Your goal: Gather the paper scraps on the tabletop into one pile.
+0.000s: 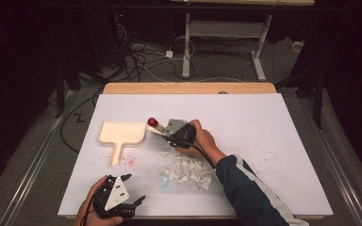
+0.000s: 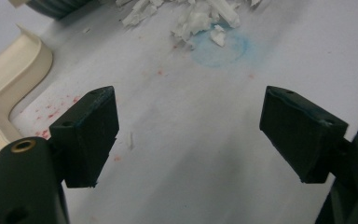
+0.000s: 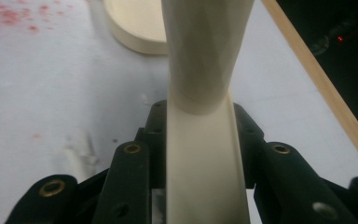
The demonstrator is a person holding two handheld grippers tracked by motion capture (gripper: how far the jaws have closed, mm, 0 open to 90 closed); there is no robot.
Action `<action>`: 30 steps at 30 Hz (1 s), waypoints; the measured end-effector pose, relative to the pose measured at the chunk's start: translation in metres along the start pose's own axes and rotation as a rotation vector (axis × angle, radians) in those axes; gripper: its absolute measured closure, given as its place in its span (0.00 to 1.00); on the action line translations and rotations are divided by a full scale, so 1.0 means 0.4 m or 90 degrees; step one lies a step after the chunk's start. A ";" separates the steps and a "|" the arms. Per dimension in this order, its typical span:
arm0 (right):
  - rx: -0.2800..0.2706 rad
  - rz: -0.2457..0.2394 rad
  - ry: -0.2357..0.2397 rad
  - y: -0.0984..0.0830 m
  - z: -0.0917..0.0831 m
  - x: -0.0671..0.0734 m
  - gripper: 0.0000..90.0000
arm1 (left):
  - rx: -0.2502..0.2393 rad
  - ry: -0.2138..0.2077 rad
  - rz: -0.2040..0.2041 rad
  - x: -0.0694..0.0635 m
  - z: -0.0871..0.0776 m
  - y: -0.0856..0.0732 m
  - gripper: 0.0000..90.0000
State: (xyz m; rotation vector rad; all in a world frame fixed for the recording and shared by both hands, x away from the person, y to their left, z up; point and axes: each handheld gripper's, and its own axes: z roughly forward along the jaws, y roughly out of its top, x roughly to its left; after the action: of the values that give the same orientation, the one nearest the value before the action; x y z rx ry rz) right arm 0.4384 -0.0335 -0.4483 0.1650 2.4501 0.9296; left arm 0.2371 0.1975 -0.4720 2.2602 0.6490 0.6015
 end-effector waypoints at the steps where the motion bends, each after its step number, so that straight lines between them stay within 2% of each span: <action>1: -0.010 -0.002 0.004 0.001 -0.003 0.004 0.75 | -0.001 0.000 -0.002 0.000 0.000 -0.001 0.20; 3: -0.026 0.001 0.051 -0.001 -0.010 0.007 0.74 | -0.001 -0.001 -0.004 0.001 0.000 -0.001 0.20; 9: -0.046 -0.046 0.133 -0.026 -0.048 0.034 0.73 | 0.004 -0.003 0.001 -0.002 0.000 0.000 0.20; 13: -0.066 -0.056 0.181 -0.053 -0.095 0.047 0.73 | 0.005 -0.006 -0.001 -0.004 0.003 0.000 0.20; 16: -0.074 -0.070 0.203 -0.072 -0.132 0.057 0.73 | 0.007 -0.007 -0.002 -0.005 0.005 0.001 0.20; 22: -0.086 -0.097 0.212 -0.100 -0.200 0.067 0.75 | 0.015 -0.006 0.000 -0.009 0.009 0.003 0.20; 27: -0.111 -0.087 0.176 -0.105 -0.242 0.054 0.75 | 0.018 -0.007 0.000 -0.009 0.011 0.004 0.20; 30: -0.127 -0.064 0.146 -0.112 -0.266 0.040 0.75 | 0.019 -0.007 0.001 -0.010 0.013 0.005 0.20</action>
State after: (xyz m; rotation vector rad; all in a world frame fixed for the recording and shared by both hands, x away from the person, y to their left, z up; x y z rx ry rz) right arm 0.3742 -0.1255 -0.4165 -0.1414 2.5229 1.1973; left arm 0.2376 0.1912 -0.4751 2.2905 0.6546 0.5823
